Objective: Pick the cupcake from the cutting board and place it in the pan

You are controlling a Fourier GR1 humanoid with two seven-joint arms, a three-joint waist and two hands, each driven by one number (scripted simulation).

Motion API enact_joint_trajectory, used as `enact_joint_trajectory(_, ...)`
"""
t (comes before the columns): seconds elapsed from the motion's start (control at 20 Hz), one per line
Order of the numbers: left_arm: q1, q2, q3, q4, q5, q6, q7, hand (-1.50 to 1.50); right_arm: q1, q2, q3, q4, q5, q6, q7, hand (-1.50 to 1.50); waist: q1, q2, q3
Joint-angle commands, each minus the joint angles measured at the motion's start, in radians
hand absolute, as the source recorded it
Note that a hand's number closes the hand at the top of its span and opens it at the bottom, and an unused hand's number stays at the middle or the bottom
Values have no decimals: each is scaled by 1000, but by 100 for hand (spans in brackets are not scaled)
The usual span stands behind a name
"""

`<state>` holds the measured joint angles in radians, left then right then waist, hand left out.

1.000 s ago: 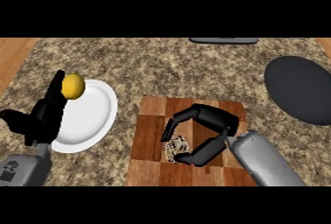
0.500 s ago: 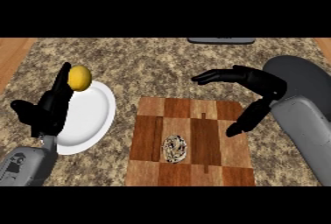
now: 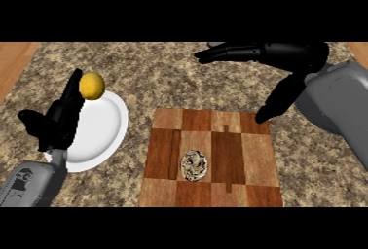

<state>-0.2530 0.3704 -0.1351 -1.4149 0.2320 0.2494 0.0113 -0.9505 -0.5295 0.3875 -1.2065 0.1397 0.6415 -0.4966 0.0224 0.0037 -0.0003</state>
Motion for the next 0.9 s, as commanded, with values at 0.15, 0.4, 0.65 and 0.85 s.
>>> enact_joint_trajectory(0.15, -15, 0, 31, -48, -19, 9, 59, 0, -55, 77, 11, -59, 54, 38, 8, -150, -15, -5, 0)
enact_joint_trajectory(0.4, -39, 18, 77, 52, 8, -66, 21, 0, -9, 110, 48, -125, 8, 128, 58, -150, -28, -4, 0)
enact_joint_trajectory(0.65, 49, -30, 50, 4, -20, -35, -17, 0, 52, 161, 103, -275, -46, 160, 168, -150, -30, -9, 0)
enact_joint_trajectory(0.85, -67, -32, 78, 43, -40, -25, 42, 0, 111, 148, 118, -358, 15, 158, 252, -150, -34, -6, 0)
